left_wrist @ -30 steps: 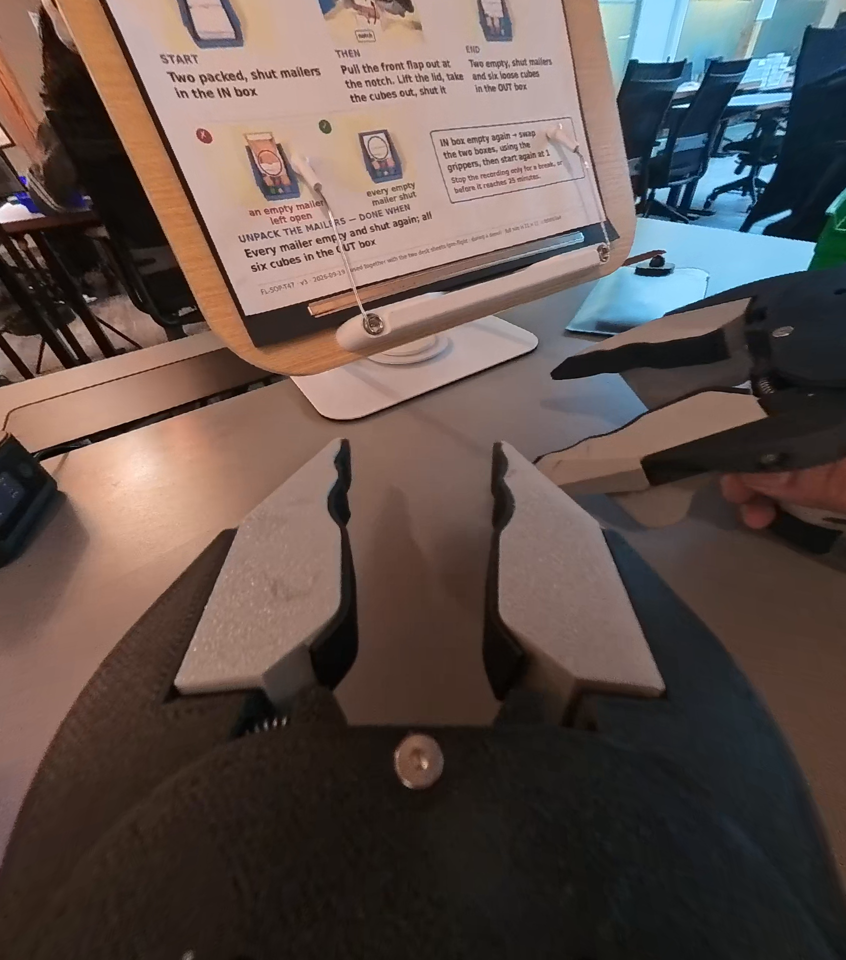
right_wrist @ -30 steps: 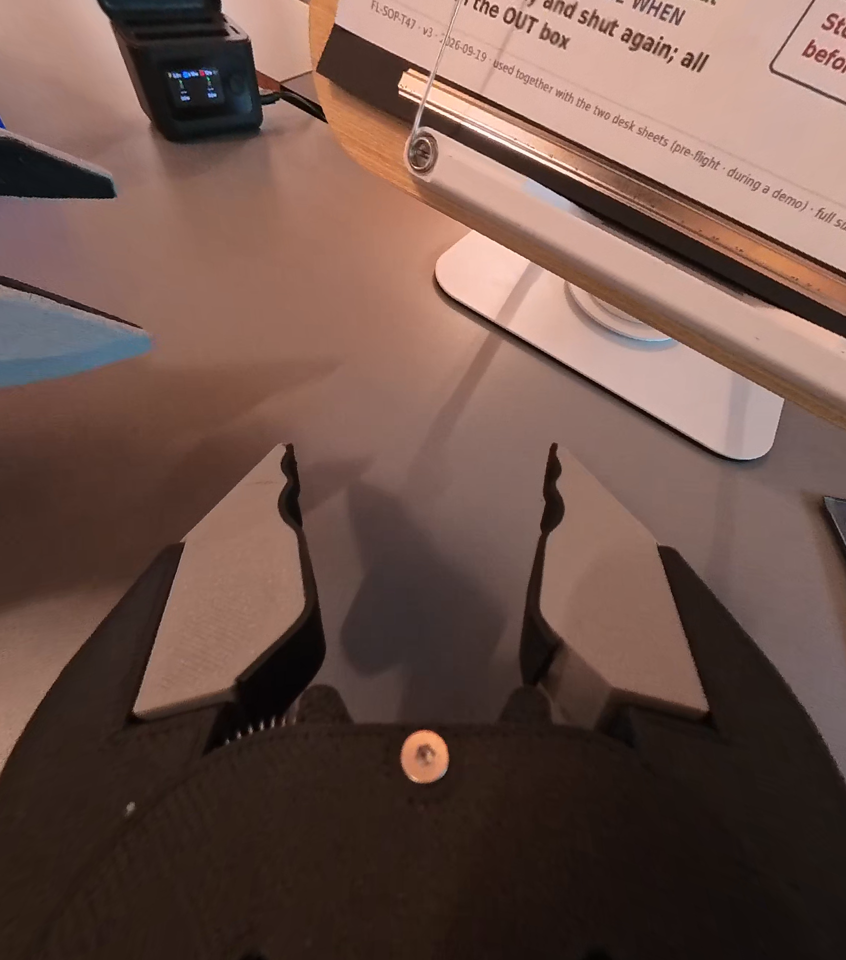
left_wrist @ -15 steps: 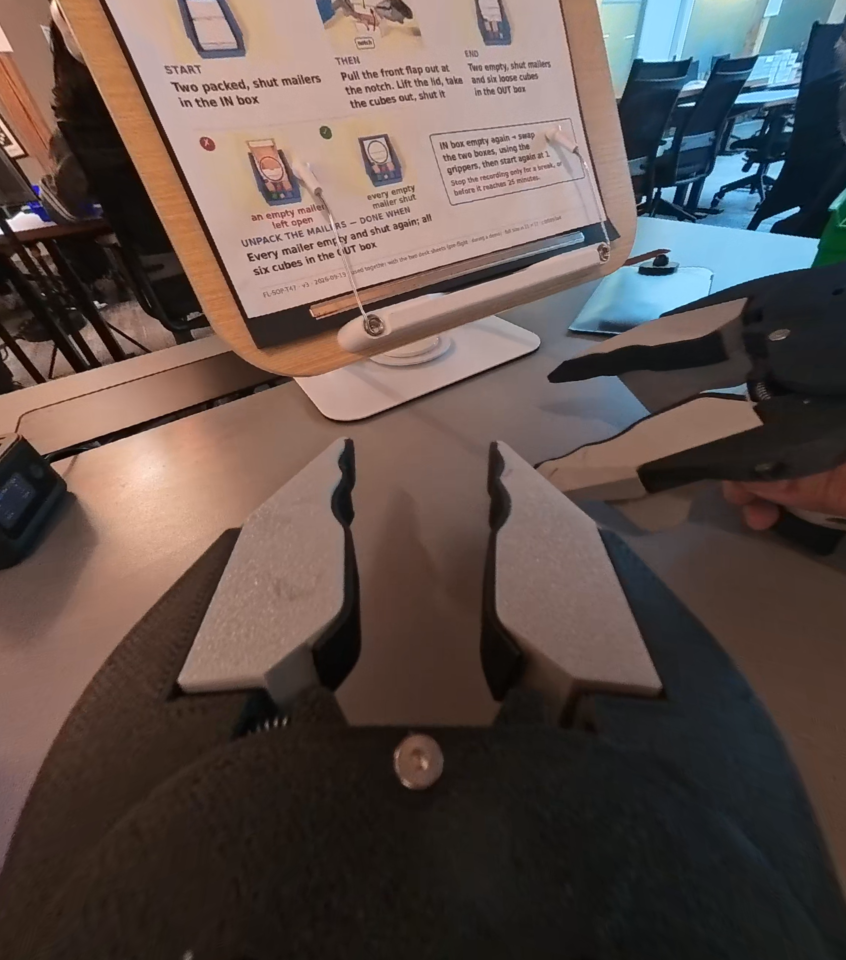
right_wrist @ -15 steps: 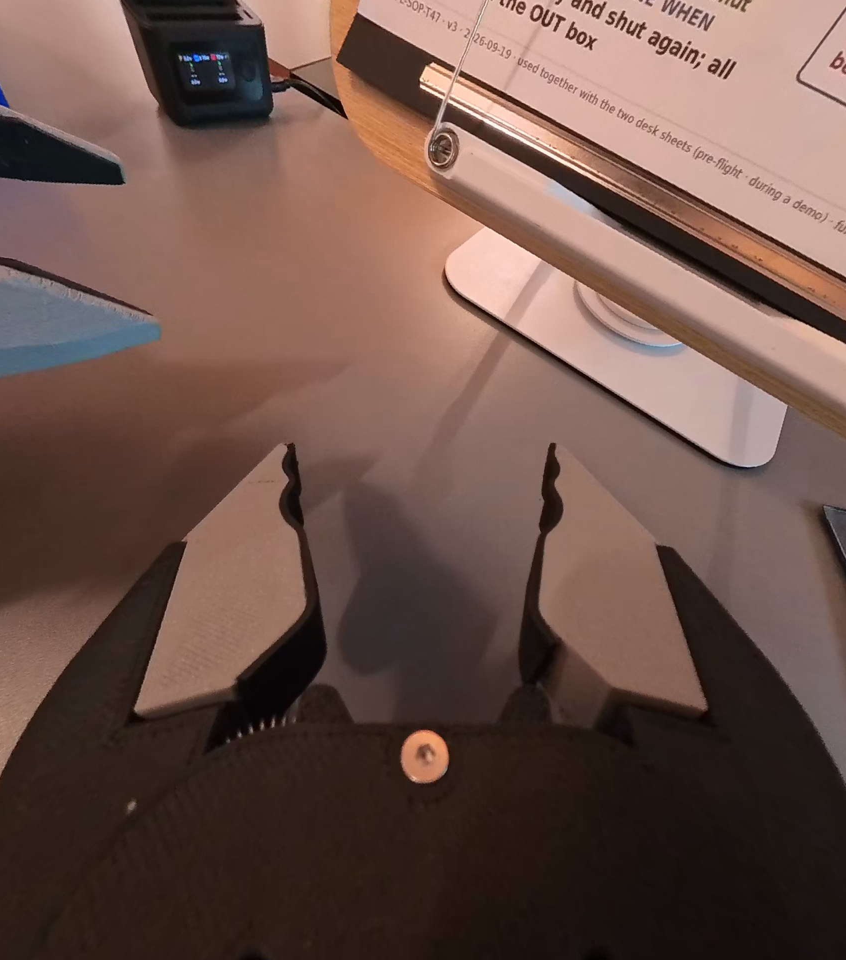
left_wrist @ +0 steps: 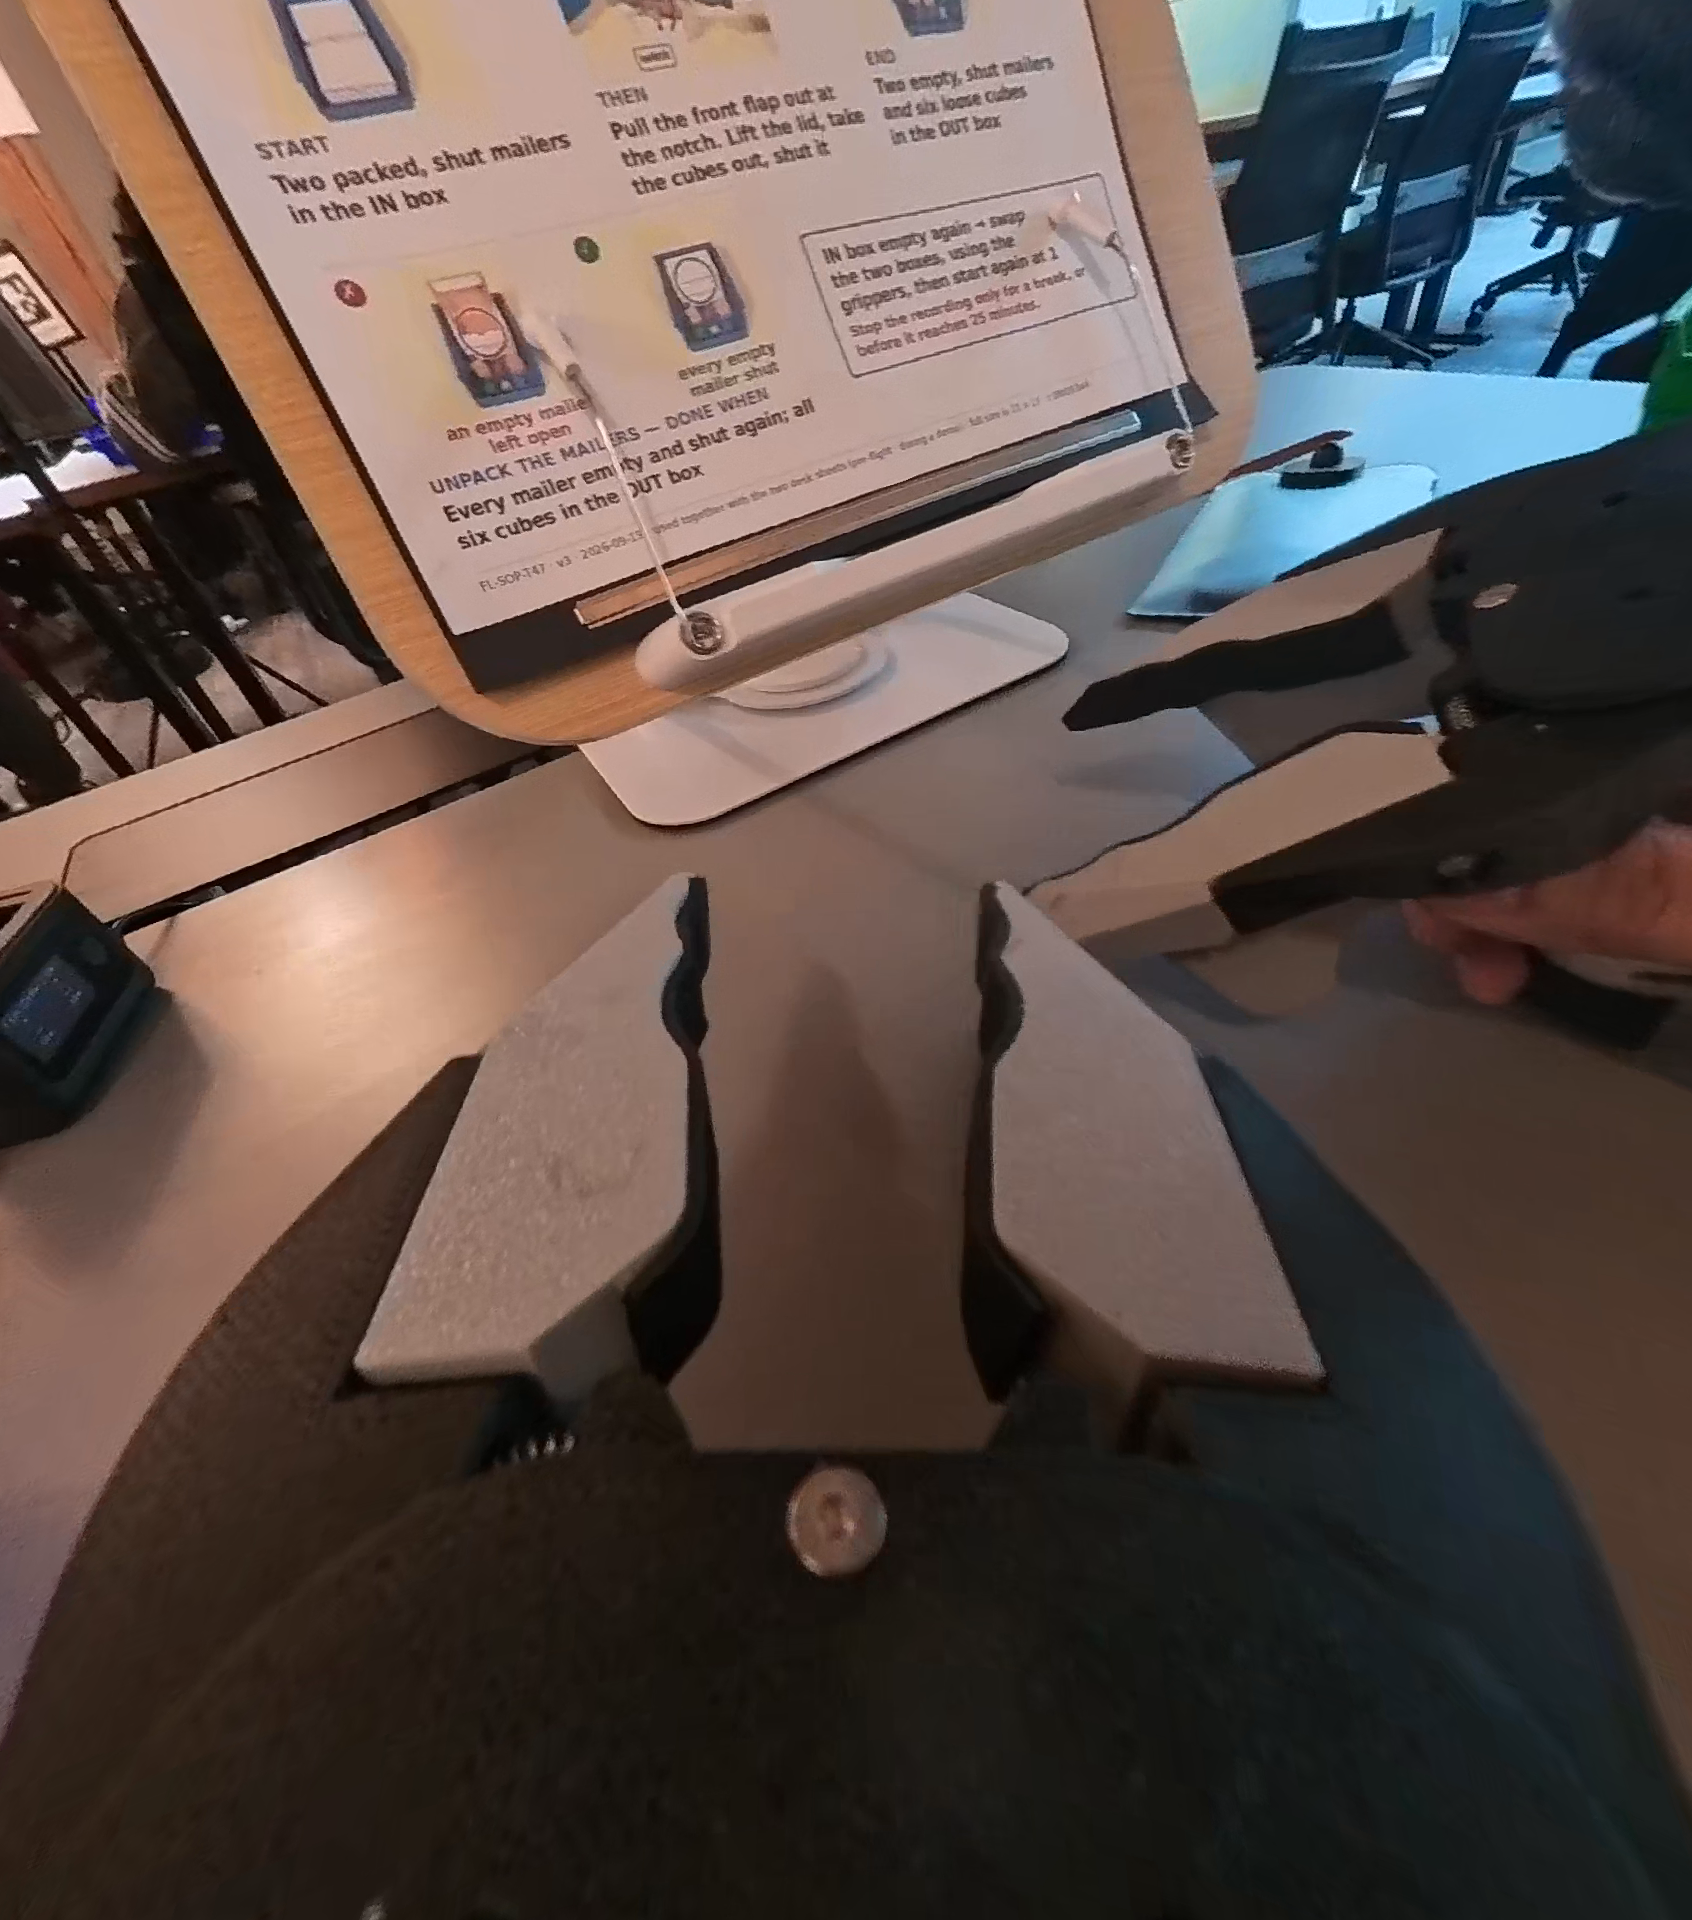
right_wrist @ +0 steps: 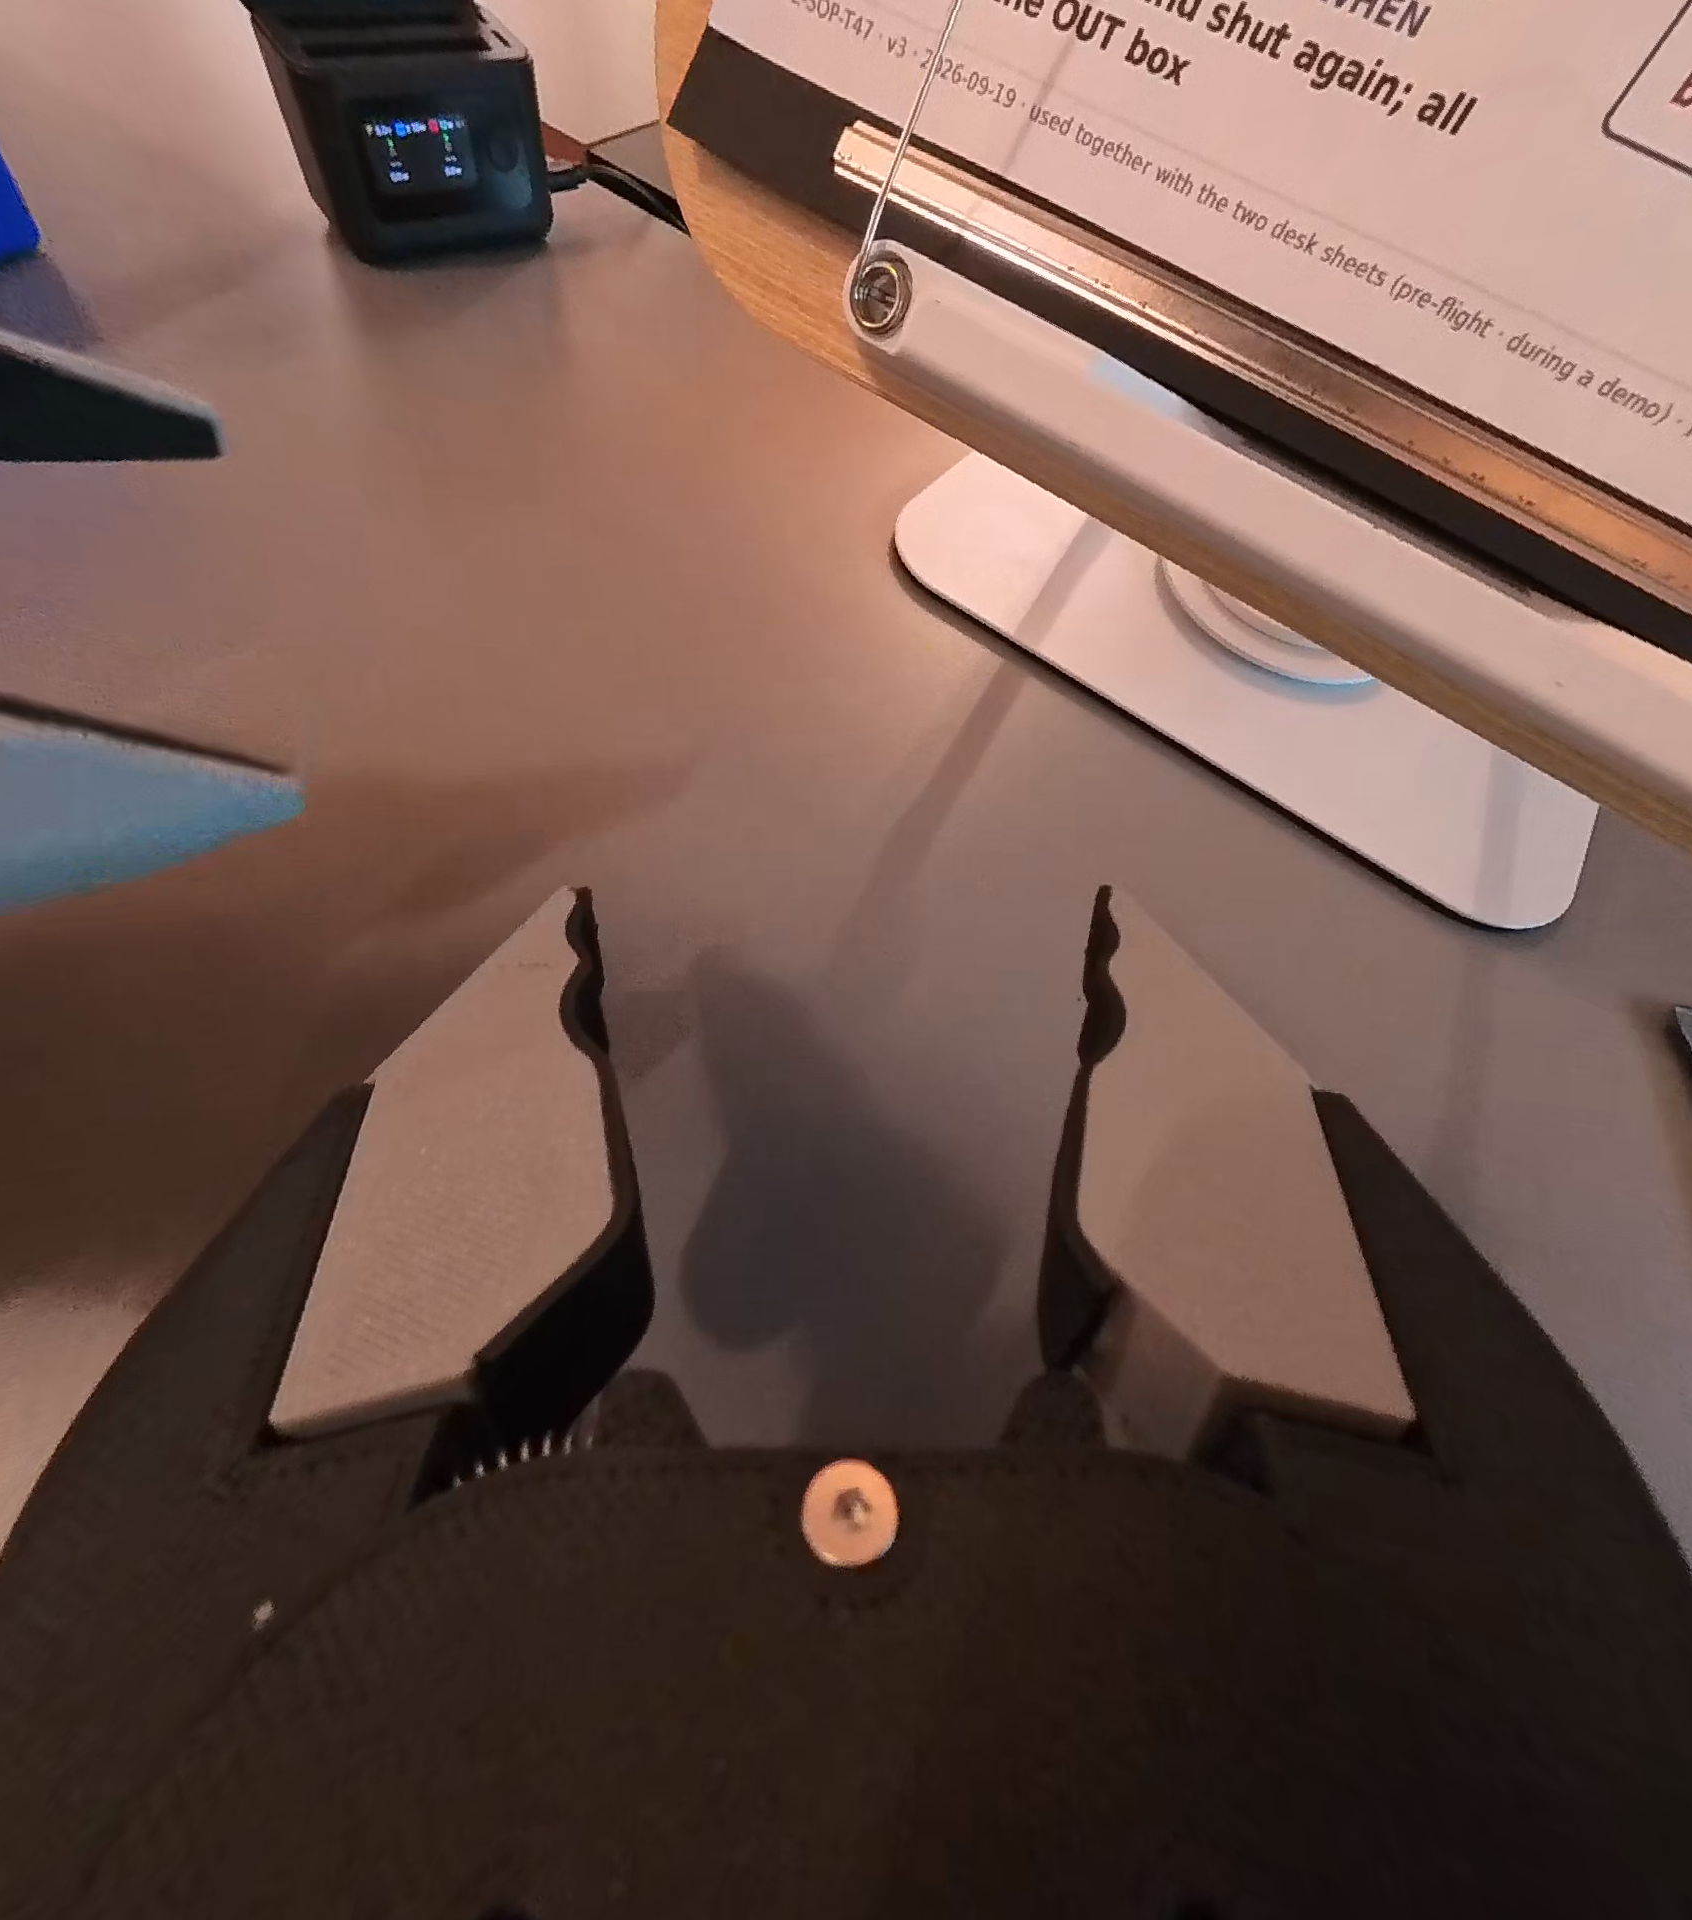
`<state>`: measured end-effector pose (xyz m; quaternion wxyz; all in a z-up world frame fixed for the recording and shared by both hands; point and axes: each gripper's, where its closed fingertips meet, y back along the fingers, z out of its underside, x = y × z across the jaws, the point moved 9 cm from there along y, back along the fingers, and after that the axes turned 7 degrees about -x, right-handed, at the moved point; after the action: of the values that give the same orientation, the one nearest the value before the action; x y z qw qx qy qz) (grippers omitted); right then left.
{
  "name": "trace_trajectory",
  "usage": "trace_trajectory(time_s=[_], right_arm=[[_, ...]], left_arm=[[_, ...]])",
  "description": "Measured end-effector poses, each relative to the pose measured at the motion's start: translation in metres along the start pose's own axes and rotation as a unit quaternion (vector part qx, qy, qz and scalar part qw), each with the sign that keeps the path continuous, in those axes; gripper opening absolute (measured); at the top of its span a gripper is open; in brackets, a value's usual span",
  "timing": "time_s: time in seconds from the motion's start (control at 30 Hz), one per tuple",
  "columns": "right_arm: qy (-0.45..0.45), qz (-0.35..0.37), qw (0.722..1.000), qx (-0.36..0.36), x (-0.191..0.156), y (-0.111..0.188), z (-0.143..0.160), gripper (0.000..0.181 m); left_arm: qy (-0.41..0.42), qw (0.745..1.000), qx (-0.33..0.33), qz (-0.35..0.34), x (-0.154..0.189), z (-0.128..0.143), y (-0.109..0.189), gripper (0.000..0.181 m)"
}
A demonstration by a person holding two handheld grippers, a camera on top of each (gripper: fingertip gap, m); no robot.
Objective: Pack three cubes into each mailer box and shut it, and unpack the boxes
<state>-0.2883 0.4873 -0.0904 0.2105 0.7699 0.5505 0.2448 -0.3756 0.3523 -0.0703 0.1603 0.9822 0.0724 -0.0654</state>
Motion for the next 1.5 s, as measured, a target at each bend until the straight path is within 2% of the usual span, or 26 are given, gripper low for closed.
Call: trace_trajectory(time_s=[0.07,0.13,0.23,0.33,0.4,0.5,0.53,0.63,0.7,0.8,0.87,1.03,1.17,1.2,1.37,1.5], right_arm=[[0.002,-0.001,1.000,0.002,-0.001,0.000,0.000,0.091],[0.006,-0.001,1.000,0.001,-0.001,0.000,0.000,0.092],[0.011,-0.002,1.000,-0.001,-0.002,0.000,0.000,0.092],[0.017,-0.001,1.000,-0.003,-0.003,-0.001,0.000,0.091],[0.020,-0.001,1.000,-0.005,-0.004,-0.001,0.000,0.091],[0.025,0.002,1.000,-0.006,-0.005,-0.001,0.000,0.091],[0.026,0.002,1.000,-0.006,-0.005,-0.001,0.000,0.091],[0.029,0.004,1.000,-0.009,-0.006,-0.002,0.000,0.091],[0.028,0.004,1.000,-0.008,-0.006,-0.002,0.000,0.091],[0.024,0.002,1.000,-0.008,-0.005,-0.001,0.000,0.090],[0.020,-0.001,1.000,-0.009,-0.004,-0.002,0.000,0.090],[0.017,-0.007,1.000,-0.018,-0.004,-0.004,0.001,0.090],[0.024,-0.007,0.999,-0.020,-0.005,-0.004,0.001,0.088],[0.026,-0.007,0.999,-0.022,-0.005,-0.005,0.001,0.088],[0.031,-0.010,0.999,-0.031,-0.006,-0.007,0.001,0.088],[0.036,-0.010,0.999,-0.033,-0.008,-0.007,0.001,0.088]], left_arm=[[0.009,1.000,-0.006,0.005,0.005,0.001,0.003,0.055],[0.051,0.998,-0.027,0.006,0.007,0.003,0.010,0.051],[0.084,0.992,-0.068,0.061,0.012,-0.002,0.027,0.065],[0.039,0.997,-0.046,0.054,0.011,-0.027,0.063,0.070],[0.004,0.999,-0.024,0.044,0.003,-0.052,0.091,0.082],[-0.035,0.998,-0.044,0.027,-0.029,-0.088,0.124,0.108],[-0.050,0.997,-0.050,0.006,-0.047,-0.099,0.133,0.111],[-0.126,0.980,-0.093,-0.123,-0.120,-0.114,0.148,0.109],[-0.166,0.961,-0.160,-0.152,-0.166,-0.105,0.148,0.107],[-0.170,0.943,-0.271,-0.090,-0.213,-0.071,0.145,0.100],[-0.183,0.930,-0.314,-0.057,-0.229,-0.047,0.144,0.099],[-0.281,0.854,-0.434,-0.051,-0.253,0.009,0.131,0.089],[-0.365,0.804,-0.463,-0.074,-0.269,0.033,0.122,0.076],[-0.387,0.799,-0.455,-0.069,-0.269,0.034,0.120,0.076],[-0.419,0.799,-0.424,-0.076,-0.270,0.038,0.120,0.070],[-0.444,0.787,-0.419,-0.091,-0.266,0.041,0.125,0.067]])
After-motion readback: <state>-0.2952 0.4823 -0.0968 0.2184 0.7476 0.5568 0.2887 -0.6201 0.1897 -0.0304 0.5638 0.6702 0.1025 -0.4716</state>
